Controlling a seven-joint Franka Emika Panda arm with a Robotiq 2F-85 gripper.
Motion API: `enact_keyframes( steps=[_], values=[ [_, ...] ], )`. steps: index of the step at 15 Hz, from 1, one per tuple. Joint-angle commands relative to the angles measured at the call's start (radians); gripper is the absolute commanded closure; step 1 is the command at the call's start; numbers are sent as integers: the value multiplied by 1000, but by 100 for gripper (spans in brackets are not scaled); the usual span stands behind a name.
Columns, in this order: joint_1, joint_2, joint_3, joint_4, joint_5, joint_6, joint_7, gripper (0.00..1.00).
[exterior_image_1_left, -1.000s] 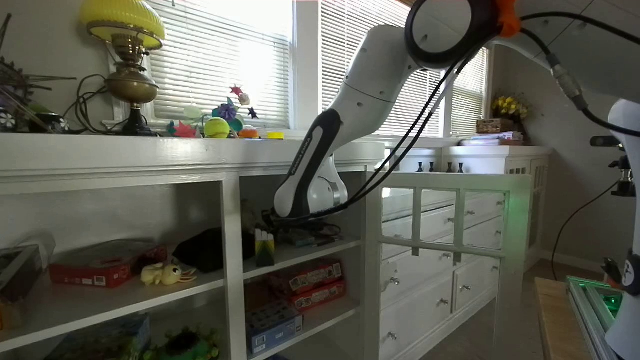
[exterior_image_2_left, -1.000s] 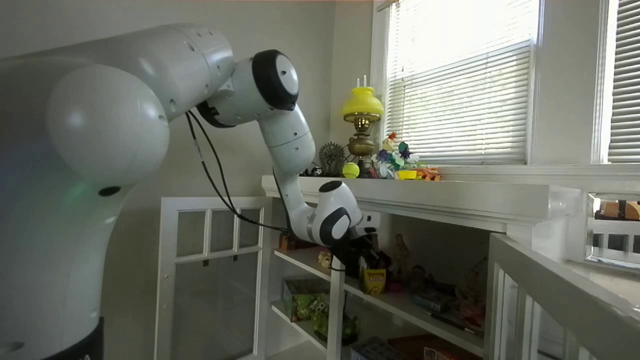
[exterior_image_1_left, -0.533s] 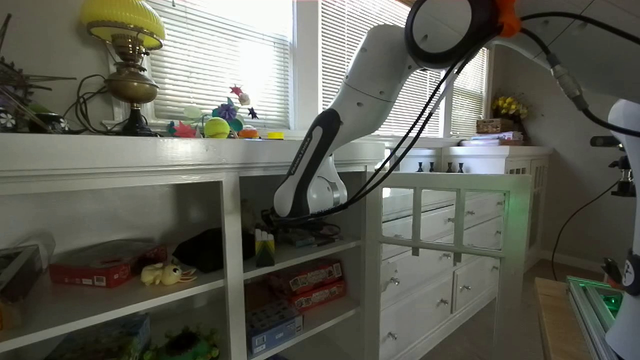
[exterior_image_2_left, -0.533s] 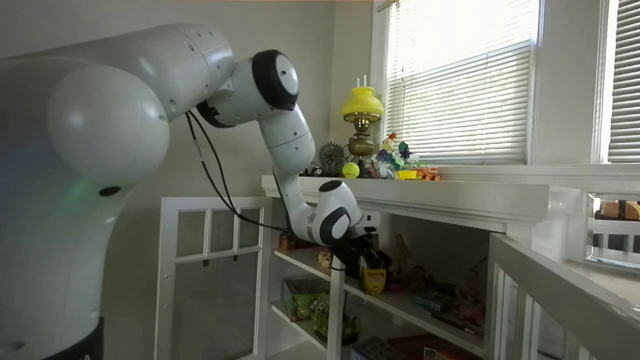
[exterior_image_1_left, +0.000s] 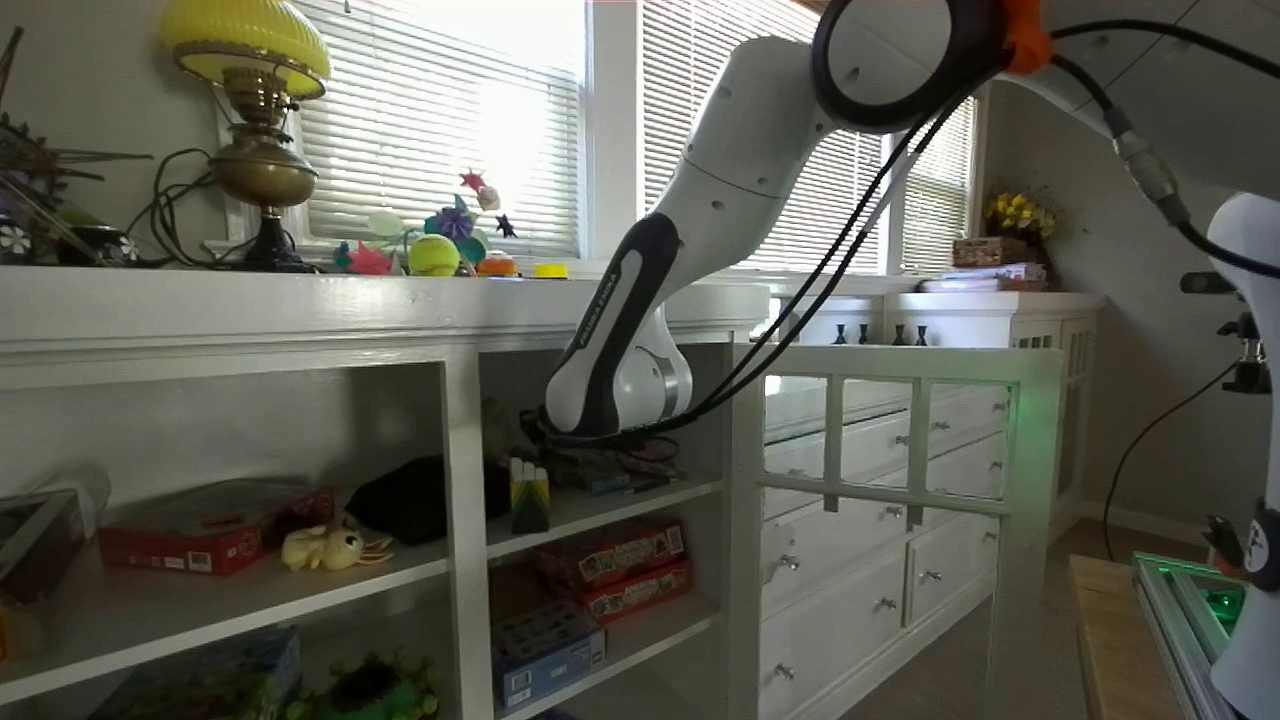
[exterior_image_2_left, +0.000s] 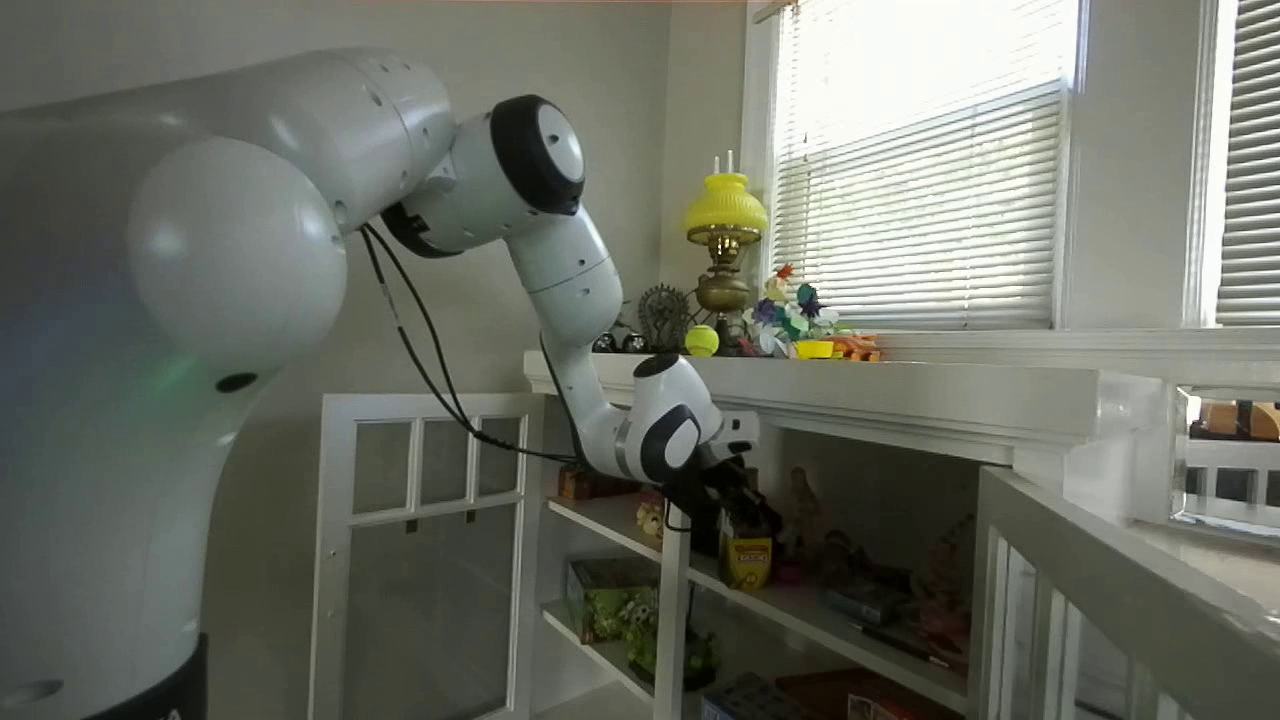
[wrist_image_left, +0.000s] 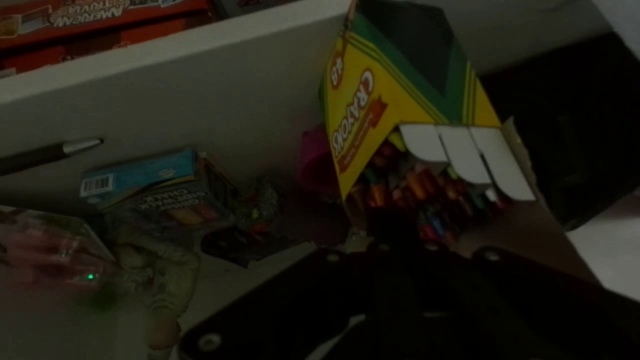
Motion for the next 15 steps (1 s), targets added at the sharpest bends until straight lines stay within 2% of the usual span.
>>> enact_keyframes(
  steps=[1,3,4,5,7,15],
  values=[
    [53,4,-50,-6,19,2,11,99],
    [49,4,-41,-3,14,4,11,99],
    [44,4,-34,-2,12,1,11,71],
    [42,8,-33,2,12,0,12,70],
    [37,10,-30,2,10,0,10,58],
    [24,19,-25,6,7,1,9,2]
  ],
)
